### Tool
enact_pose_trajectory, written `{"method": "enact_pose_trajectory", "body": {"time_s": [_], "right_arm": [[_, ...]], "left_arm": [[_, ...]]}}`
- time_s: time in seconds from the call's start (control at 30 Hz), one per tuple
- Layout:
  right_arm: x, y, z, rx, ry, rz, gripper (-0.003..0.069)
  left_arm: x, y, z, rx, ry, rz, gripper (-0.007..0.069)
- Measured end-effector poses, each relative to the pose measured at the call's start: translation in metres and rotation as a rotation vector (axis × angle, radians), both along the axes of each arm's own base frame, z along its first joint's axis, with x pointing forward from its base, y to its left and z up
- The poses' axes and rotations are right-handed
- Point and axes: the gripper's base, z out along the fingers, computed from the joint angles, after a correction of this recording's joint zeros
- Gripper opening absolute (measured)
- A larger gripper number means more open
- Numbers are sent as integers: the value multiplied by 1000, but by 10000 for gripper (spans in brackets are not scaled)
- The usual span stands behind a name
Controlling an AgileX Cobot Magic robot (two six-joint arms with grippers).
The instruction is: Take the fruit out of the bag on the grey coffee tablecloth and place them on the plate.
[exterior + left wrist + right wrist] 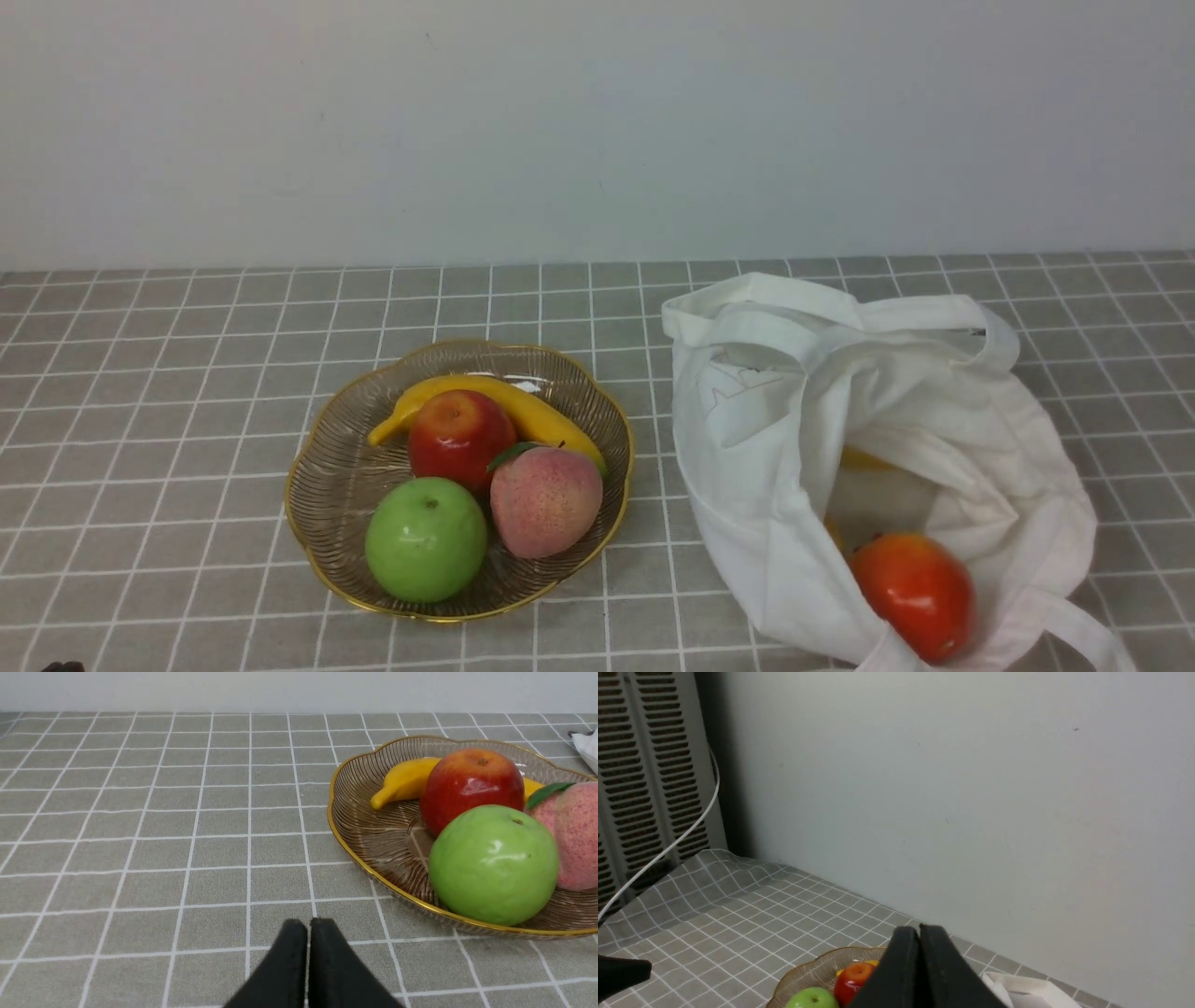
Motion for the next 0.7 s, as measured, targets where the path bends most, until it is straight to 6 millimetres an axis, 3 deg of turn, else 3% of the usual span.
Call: {"method": "enact_pose_trajectory", "body": {"time_s": [0.13, 0.23, 0.3, 0.4, 0.53, 0.7], "right_arm": [[9, -2, -27, 0, -48, -174, -15], [22, -3, -57, -19, -32, -312, -15], [30, -8, -88, -47, 19, -431, -15], [32, -20, -152, -88, 135, -612, -15], [27, -26, -201, -117, 203, -709, -15], [23, -27, -212, -116, 223, -722, -15]], "left_arm": [[0, 0, 0, 0, 0, 0, -8], [0, 0, 0, 0, 0, 0, -8], [0, 0, 0, 0, 0, 0, -8], [0, 0, 0, 0, 0, 0, -8], [0, 0, 0, 0, 0, 0, -8], [0, 0, 0, -1, 1, 0, -8]]}}
